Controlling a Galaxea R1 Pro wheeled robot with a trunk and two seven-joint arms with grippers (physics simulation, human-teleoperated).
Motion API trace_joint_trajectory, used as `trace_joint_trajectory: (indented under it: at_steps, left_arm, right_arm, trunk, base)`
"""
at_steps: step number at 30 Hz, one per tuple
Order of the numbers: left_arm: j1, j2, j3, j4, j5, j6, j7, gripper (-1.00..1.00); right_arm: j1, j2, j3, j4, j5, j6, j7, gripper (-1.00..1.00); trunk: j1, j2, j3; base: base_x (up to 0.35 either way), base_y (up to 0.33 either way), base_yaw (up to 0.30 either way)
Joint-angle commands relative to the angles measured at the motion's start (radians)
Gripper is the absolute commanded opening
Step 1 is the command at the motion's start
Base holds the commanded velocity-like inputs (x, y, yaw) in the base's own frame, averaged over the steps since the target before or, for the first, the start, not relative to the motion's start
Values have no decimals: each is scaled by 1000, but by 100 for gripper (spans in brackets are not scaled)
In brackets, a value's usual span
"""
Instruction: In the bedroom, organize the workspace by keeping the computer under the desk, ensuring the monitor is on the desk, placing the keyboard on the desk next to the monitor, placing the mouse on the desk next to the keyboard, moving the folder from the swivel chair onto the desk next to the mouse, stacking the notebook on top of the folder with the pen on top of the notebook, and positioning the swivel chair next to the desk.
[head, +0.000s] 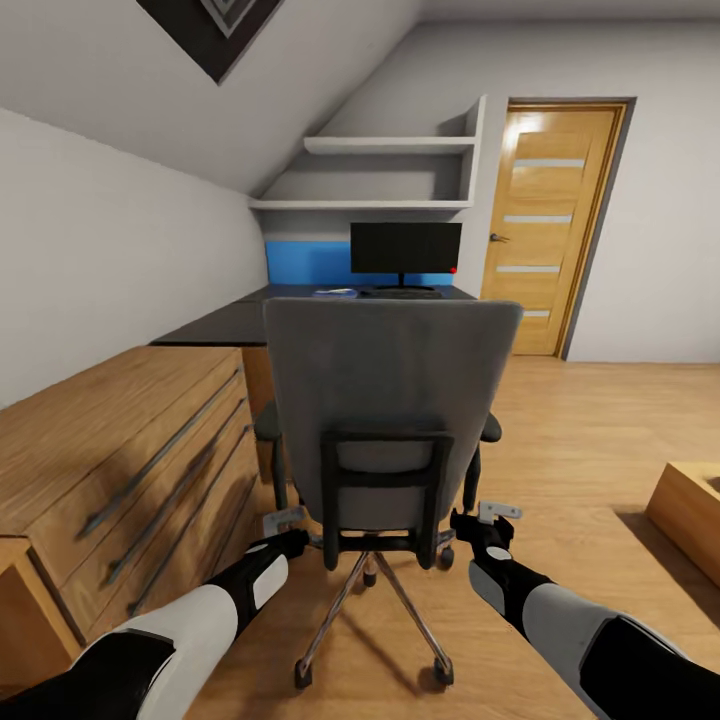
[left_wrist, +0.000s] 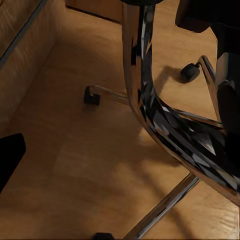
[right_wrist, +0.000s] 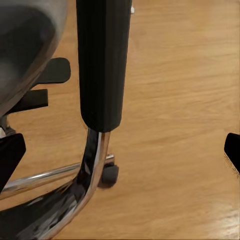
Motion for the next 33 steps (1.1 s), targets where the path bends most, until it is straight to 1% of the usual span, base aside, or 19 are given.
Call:
trace_joint_trajectory:
  at_steps: [1, 6, 12, 17, 23, 33]
  left_arm:
    - [-1, 0, -17, -1, 10, 0, 5, 100]
    - [-1, 0, -17, -1, 10, 1, 5, 100]
    - [-1, 0, -17, -1, 10, 1, 5, 100]
    - [-1, 0, -17, -1, 10, 1, 4, 100]
    - [-1, 0, -16, -1, 10, 2, 2, 100]
    - [-1, 0, -17, -1, 10, 2, 0, 100]
  right_arm:
    - [0, 0, 9, -1, -8, -2, -4, 100]
    - [0, 0, 9, -1, -8, -2, -4, 100]
    - [0, 0, 8, -1, -7, -2, -4, 100]
    - [0, 0, 9, -1, -7, -3, -4, 100]
    - [0, 0, 9, -1, -7, -2, -4, 100]
    - [0, 0, 9, -1, -7, -2, -4, 100]
  trunk:
    - [0, 0, -1]
    - [0, 0, 4]
    - [0, 0, 10]
    - [0, 0, 16]
    - [0, 0, 23]
    - [0, 0, 30]
  base:
    - [268, -229, -66]
    - [232, -227, -135]
    - [40, -124, -176]
    - [127, -223, -179]
    - [261, -165, -173]
    - [314, -13, -116]
